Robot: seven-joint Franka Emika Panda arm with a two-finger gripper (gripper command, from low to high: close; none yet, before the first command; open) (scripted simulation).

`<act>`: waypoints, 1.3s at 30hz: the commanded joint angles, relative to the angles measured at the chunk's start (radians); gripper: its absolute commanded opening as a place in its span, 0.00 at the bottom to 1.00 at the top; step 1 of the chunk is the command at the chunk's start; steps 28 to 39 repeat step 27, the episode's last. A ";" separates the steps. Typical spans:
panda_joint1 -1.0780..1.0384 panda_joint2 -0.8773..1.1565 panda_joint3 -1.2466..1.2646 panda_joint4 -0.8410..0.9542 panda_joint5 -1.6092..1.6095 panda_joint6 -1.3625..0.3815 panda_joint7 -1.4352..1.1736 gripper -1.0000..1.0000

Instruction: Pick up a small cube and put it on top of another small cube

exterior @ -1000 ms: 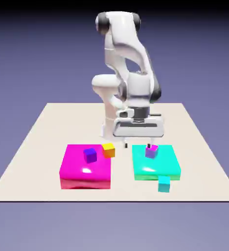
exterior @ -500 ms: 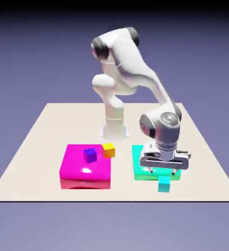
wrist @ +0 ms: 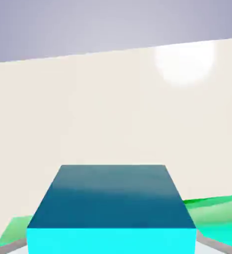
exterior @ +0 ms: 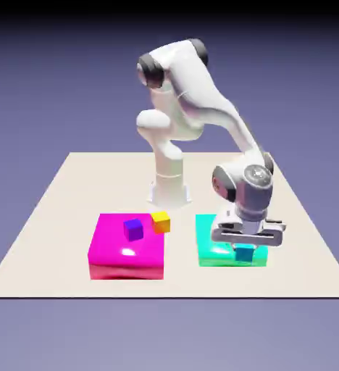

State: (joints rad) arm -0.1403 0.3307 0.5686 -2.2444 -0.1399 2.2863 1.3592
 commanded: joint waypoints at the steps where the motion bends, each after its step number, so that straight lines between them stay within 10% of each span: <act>1: 0.016 -0.036 -0.011 -0.023 0.018 -0.009 -0.024 0.00; 16: 0.258 -0.580 -0.178 -0.374 0.329 -0.136 -0.409 0.00; 24: 0.266 -0.440 -0.164 -0.461 0.307 0.088 -0.388 0.00; 25: 0.266 -0.440 -0.164 -0.461 0.307 0.088 -0.388 1.00; 39: 0.265 -0.468 -0.167 -0.445 0.312 0.044 -0.393 1.00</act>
